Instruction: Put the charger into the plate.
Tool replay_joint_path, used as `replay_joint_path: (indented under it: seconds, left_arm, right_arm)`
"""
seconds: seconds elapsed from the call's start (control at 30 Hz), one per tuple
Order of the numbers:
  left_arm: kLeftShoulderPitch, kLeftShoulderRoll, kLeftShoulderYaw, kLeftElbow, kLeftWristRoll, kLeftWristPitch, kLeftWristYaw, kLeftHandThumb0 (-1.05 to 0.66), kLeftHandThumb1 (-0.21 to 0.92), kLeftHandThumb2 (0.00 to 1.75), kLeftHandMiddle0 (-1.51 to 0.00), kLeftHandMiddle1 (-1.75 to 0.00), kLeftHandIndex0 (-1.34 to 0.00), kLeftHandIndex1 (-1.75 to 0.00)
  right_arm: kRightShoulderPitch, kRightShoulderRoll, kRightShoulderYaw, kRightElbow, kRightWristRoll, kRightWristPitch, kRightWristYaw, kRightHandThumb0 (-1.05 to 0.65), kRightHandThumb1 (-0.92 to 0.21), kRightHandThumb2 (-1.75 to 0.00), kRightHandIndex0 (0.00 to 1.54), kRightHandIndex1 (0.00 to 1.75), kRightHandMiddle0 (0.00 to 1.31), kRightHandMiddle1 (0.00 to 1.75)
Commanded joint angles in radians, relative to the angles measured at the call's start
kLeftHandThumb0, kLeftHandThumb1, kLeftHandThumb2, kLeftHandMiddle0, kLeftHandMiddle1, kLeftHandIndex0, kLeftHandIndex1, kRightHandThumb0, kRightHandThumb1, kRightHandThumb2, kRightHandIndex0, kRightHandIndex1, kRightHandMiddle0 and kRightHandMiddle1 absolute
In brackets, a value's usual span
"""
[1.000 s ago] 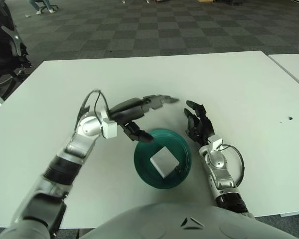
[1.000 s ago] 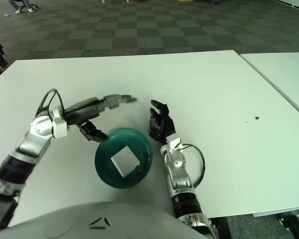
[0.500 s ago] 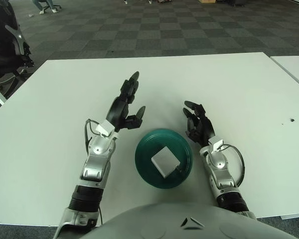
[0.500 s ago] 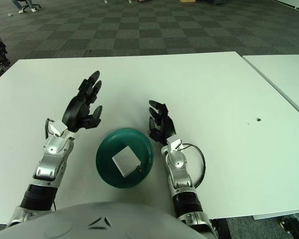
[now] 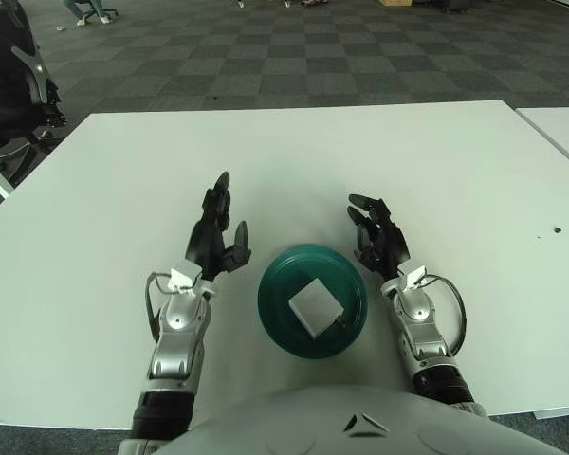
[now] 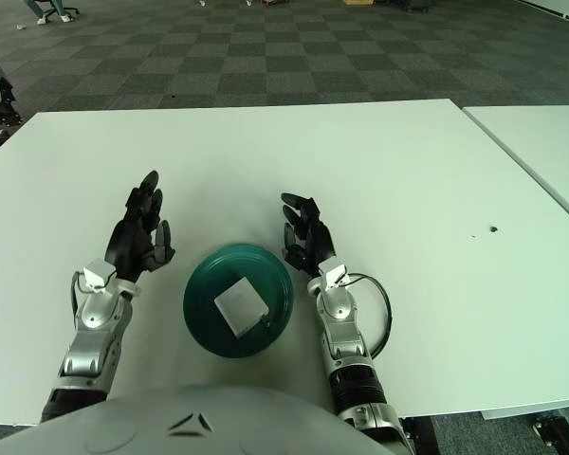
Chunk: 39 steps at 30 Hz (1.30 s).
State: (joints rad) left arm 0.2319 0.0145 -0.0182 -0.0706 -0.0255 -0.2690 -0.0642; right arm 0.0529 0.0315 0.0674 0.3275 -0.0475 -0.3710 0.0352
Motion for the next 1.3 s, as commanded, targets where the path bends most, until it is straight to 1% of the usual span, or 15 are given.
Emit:
replay_joint_path:
  seconds: [0.0,0.17,0.3,0.47,0.5,0.57,0.67,0.77,1.03,1.27]
  left_arm:
    - [0.009,-0.016,-0.004,0.002,0.013,-0.017,0.021,-0.91,0.92,1.06,-0.06,-0.01,0.0,-0.2]
    - [0.034,-0.029,-0.009,0.004,0.019,-0.029,0.029,-0.91,0.92,1.06,-0.07,-0.01,0.0,-0.21]
    - [0.071,-0.043,-0.013,0.005,0.024,-0.044,0.039,-0.91,0.92,1.06,-0.09,-0.02,0.0,-0.24]
    - [0.096,-0.059,-0.015,-0.001,0.035,-0.045,0.056,-0.9,0.92,1.06,-0.12,-0.02,0.0,-0.29]
    - [0.11,-0.065,-0.015,-0.008,0.039,-0.041,0.065,-0.9,0.92,1.06,-0.13,-0.02,0.0,-0.31]
    - [0.134,-0.074,-0.018,-0.024,0.049,-0.032,0.08,-0.88,0.92,1.05,-0.19,-0.03,0.0,-0.4]
    - [0.154,-0.08,-0.024,-0.039,0.059,-0.019,0.091,-0.87,0.92,1.04,-0.22,-0.03,0.0,-0.48]
    - [0.163,-0.083,-0.028,-0.045,0.062,-0.015,0.094,-0.85,0.92,1.03,-0.26,-0.03,0.0,-0.55]
    - [0.175,-0.092,-0.042,-0.038,0.062,-0.025,0.09,-0.85,0.92,1.03,-0.29,-0.03,0.0,-0.63]
    - [0.193,-0.11,-0.058,-0.036,0.068,-0.022,0.107,-0.83,0.92,1.01,-0.35,-0.03,0.0,-0.72]
  right_arm:
    - [0.089,-0.001,-0.018,0.097,0.007,0.051,-0.02,-0.76,-0.92,-0.7,0.42,0.02,0.09,0.84]
    - [0.092,-0.01,-0.023,0.092,0.002,0.041,-0.027,-0.76,-0.92,-0.67,0.42,0.01,0.08,0.83]
    - [0.109,-0.013,-0.021,0.054,0.005,0.046,-0.02,-0.77,-0.92,-0.65,0.4,0.01,0.08,0.82]
    - [0.122,-0.012,-0.021,0.022,0.018,0.058,-0.008,-0.77,-0.92,-0.63,0.38,0.0,0.07,0.82]
    - [0.124,-0.011,-0.021,0.016,0.023,0.06,-0.004,-0.77,-0.92,-0.62,0.38,0.0,0.07,0.82]
    - [0.131,-0.009,-0.022,0.001,0.032,0.066,0.002,-0.76,-0.92,-0.6,0.36,0.0,0.07,0.82]
    - [0.141,-0.005,-0.021,-0.015,0.038,0.076,0.005,-0.75,-0.92,-0.58,0.35,0.0,0.05,0.82]
    - [0.146,-0.005,-0.018,-0.024,0.038,0.082,0.003,-0.77,-0.92,-0.57,0.33,0.0,0.03,0.8]
    - [0.172,-0.002,-0.005,-0.05,0.01,0.074,-0.022,-0.82,-0.92,-0.59,0.3,0.0,0.0,0.76]
    - [0.203,0.017,0.001,-0.08,-0.011,0.029,-0.066,-0.85,-0.92,-0.56,0.23,0.0,0.0,0.69]
